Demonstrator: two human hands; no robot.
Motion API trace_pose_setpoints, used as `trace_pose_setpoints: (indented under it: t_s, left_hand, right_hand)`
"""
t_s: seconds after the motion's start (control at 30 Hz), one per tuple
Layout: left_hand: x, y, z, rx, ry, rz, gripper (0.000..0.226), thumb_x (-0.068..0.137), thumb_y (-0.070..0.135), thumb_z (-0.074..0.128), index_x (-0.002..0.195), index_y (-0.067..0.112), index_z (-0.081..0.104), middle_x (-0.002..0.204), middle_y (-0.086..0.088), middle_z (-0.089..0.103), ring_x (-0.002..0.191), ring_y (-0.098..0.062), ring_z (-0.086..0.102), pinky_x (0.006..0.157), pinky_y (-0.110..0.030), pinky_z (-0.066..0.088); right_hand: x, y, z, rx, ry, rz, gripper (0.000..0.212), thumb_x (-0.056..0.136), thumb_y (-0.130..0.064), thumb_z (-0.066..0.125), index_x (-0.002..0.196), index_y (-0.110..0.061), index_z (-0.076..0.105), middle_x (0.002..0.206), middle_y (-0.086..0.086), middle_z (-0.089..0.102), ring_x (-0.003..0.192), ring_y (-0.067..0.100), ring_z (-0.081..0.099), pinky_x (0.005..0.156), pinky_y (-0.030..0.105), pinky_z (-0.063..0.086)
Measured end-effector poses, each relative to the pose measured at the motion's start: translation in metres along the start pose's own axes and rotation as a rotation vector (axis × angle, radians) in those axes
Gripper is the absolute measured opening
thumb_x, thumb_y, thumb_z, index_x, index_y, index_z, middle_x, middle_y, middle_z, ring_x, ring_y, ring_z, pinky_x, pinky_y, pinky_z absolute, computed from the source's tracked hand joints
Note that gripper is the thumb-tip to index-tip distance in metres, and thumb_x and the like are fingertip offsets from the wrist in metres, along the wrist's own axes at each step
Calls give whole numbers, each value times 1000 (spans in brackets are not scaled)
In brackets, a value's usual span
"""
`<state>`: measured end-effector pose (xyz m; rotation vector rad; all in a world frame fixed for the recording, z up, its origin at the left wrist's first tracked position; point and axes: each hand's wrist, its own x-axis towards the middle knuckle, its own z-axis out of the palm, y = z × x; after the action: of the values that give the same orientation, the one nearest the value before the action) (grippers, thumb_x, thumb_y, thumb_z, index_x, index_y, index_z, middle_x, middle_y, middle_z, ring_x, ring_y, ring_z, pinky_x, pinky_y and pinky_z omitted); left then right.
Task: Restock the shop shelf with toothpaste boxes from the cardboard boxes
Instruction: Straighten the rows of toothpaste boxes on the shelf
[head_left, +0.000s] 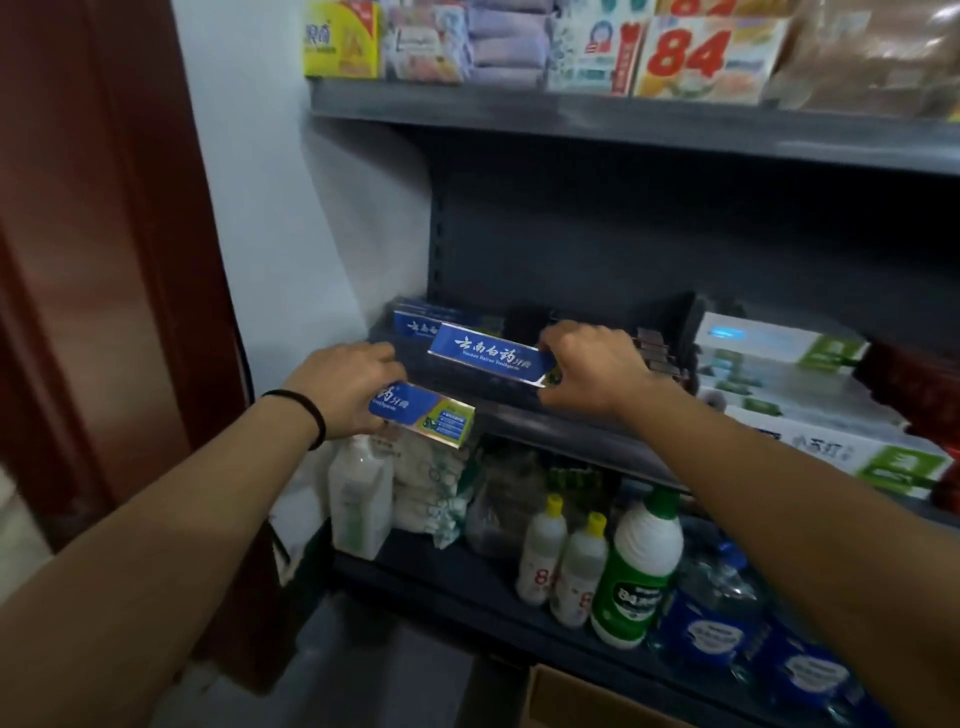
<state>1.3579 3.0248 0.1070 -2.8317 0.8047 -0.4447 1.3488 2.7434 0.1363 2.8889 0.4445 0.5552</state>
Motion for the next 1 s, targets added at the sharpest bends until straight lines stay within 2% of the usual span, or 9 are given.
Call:
trace_pose_setpoints:
  t_s: [0.13, 0.23, 0.37, 0.53, 0.7, 0.83, 0.9, 1.0]
  left_hand:
    - [14, -28, 11, 25, 8, -37, 42, 80, 44, 63, 118, 27, 56, 113, 2, 52, 104, -18, 54, 73, -29, 41]
    - [24, -44, 22, 3, 35, -57, 42, 80, 42, 64, 119, 25, 56, 112, 1, 52, 103, -19, 55, 74, -31, 43]
    - [32, -56, 40, -3, 25, -65, 42, 83, 45, 62, 120, 27, 54, 115, 3, 51, 104, -15, 53, 70, -24, 35]
    - [43, -61, 53, -20, 39, -63, 44, 84, 44, 61, 122, 26, 53, 117, 2, 51, 106, -17, 52, 71, -24, 32]
    - [51, -63, 56, -28, 80, -63, 45, 84, 44, 61, 124, 25, 53, 117, 1, 51, 106, -17, 52, 71, -24, 32]
    - [53, -63, 60, -24, 82, -62, 45, 85, 46, 60, 124, 27, 51, 118, 3, 51, 107, -15, 51, 71, -23, 30]
    - [53, -63, 62, -27, 78, -60, 45, 84, 46, 60, 124, 26, 52, 119, 2, 51, 107, -16, 51, 70, -23, 31]
    - [52, -65, 65, -41, 84, -57, 44, 83, 44, 62, 122, 24, 54, 117, 1, 53, 105, -18, 53, 70, -24, 31]
  right_hand:
    - [52, -14, 15, -42, 19, -25, 40, 75, -38, 66, 108, -16, 56, 109, 4, 58, 96, 27, 59, 66, 32, 38]
    - [87, -22, 33, -67, 24, -58, 40, 76, -34, 67, 109, -14, 54, 109, 5, 56, 98, 27, 57, 65, 30, 33]
    - [124, -28, 56, -74, 33, -90, 39, 78, -28, 67, 111, -11, 53, 111, 7, 55, 101, 27, 55, 65, 31, 34]
    - [148, -33, 78, -99, 67, -121, 41, 79, -21, 66, 116, -10, 52, 116, 9, 53, 105, 27, 53, 67, 34, 38]
    - [155, -32, 88, -99, 20, -122, 59, 77, -31, 75, 125, -12, 47, 122, 9, 51, 109, 27, 52, 77, 37, 47]
    - [156, -34, 92, -93, -33, -117, 71, 71, -34, 81, 128, -12, 45, 124, 10, 49, 113, 28, 50, 76, 37, 45]
    - [154, -35, 94, -93, -44, -115, 70, 72, -31, 80, 129, -12, 45, 125, 10, 48, 113, 29, 50, 73, 36, 43]
    - [152, -38, 94, -110, -27, -120, 54, 80, -22, 72, 127, -11, 48, 122, 11, 50, 110, 30, 52, 68, 35, 38]
